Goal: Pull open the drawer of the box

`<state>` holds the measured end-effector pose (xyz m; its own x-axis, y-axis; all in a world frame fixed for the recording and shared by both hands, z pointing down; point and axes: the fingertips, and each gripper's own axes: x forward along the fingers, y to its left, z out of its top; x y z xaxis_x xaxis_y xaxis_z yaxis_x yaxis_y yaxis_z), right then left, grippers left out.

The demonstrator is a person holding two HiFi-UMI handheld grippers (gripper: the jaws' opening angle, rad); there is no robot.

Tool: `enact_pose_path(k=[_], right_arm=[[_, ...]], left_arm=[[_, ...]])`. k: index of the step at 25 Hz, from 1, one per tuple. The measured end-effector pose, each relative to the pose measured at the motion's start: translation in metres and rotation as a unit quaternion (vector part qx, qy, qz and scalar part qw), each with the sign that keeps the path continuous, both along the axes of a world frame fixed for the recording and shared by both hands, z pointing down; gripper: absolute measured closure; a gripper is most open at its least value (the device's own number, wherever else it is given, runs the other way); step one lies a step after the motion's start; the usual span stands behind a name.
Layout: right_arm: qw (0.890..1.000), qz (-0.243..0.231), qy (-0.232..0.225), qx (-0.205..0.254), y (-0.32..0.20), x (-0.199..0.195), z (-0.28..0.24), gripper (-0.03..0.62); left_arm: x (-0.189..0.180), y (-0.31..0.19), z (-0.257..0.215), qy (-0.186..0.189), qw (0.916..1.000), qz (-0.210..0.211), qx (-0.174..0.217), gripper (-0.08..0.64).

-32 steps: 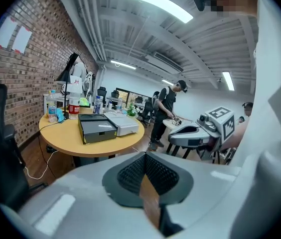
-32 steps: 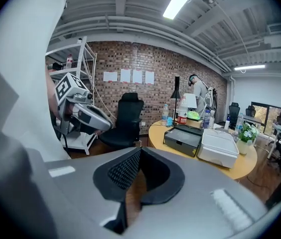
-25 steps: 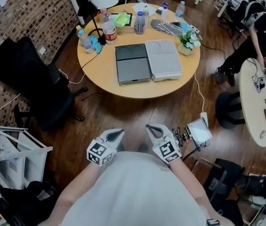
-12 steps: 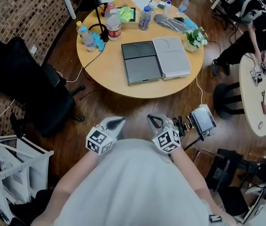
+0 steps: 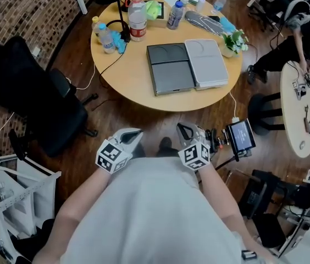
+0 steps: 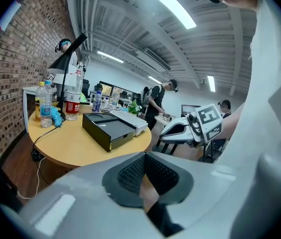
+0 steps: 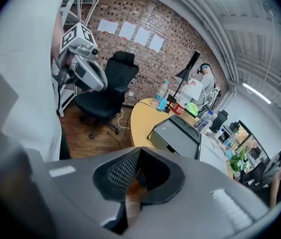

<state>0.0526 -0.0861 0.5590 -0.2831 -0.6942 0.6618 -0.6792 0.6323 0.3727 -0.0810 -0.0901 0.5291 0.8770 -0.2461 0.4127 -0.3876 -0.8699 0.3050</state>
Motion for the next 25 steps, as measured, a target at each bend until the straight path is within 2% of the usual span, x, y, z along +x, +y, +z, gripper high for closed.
enact_pose_path(k=[16,22,25], right_arm=[[0.997,-0.013,0.074,0.021,-0.053,0.045,0.036,0.584],[0.995,-0.013,0.089,0.031,-0.061,0.055,0.045,0.584],[0.993,-0.014,0.11,0.032,-0.069,0.058,0.047,0.584]], left_arm=[[0.054,-0.006,0.018,-0.007,0.9989,-0.029,-0.037,0.554],[0.068,-0.011,0.029,0.0,0.9976,-0.049,-0.048,0.554],[0.068,-0.015,0.034,0.0,0.9971,-0.056,-0.052,0.554]])
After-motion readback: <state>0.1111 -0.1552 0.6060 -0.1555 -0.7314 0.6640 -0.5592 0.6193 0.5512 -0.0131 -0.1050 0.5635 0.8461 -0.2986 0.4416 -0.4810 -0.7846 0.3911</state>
